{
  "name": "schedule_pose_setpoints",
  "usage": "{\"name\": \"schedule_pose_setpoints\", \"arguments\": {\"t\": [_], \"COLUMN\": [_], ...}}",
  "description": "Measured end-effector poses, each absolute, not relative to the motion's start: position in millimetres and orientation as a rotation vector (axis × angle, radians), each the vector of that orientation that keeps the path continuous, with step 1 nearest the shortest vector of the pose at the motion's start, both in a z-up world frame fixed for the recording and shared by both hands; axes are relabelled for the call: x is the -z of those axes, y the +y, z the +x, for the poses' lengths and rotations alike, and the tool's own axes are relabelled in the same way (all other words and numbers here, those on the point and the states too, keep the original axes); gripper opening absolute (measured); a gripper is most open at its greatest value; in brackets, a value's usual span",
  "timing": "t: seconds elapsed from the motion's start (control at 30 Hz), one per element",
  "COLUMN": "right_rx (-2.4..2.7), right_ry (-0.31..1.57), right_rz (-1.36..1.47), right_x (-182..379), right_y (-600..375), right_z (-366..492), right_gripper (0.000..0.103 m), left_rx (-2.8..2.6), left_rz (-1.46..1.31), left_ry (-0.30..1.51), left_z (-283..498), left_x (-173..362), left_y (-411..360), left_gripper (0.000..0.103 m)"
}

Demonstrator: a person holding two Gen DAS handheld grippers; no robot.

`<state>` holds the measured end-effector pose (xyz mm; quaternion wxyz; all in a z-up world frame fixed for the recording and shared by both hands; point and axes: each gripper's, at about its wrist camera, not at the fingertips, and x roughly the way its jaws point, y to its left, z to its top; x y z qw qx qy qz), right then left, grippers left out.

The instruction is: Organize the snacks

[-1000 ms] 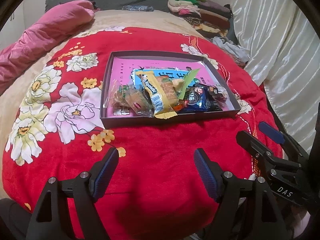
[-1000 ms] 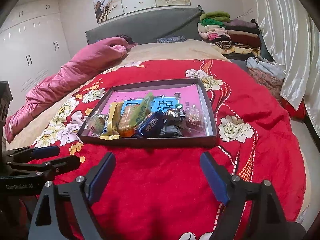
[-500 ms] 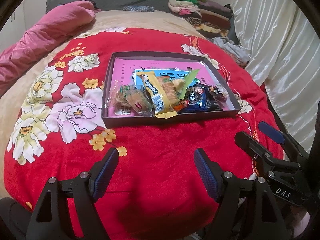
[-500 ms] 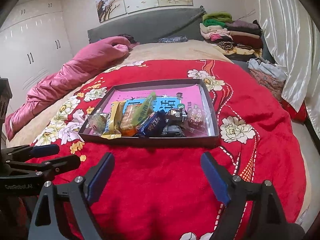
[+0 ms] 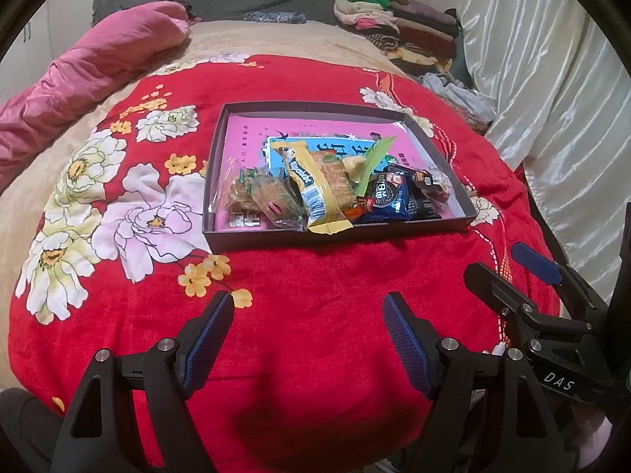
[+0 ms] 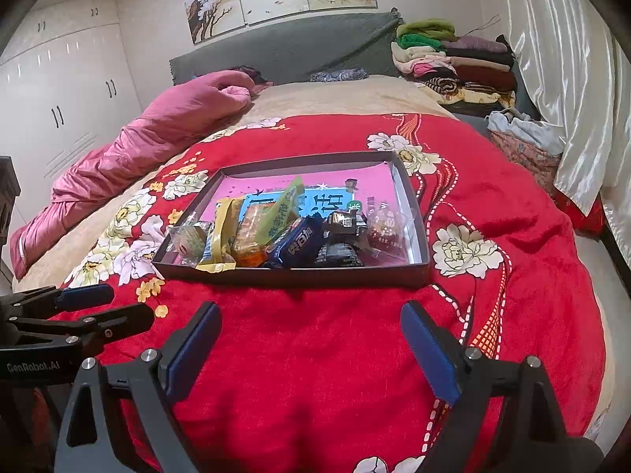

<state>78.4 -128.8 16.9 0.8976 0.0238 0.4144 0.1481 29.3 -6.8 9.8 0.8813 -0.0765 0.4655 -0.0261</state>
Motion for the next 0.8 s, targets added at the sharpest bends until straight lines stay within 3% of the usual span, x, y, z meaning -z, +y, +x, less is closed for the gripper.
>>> {"name": "schedule_pose_setpoints", "arguments": {"t": [0.53, 0.8], "right_rx": [-0.304, -0.306], "right_ry": [0.859, 0.856], "right_rz": [0.047, 0.045], "right_x": [-14.9, -14.7], "right_y": [-129.0, -129.7], "right_z": [78.6, 79.1], "right_gripper": [0.093, 0.098], "left_rx": [0.048, 0.026], "left_rz": [-0.16, -0.158], "left_ry": [0.968, 0.981], "left_z": [29.3, 30.6], "left_x": [-11.3, -8.9], "left_y": [-5.7, -3.9], "left_gripper": [0.079, 0.079]}}
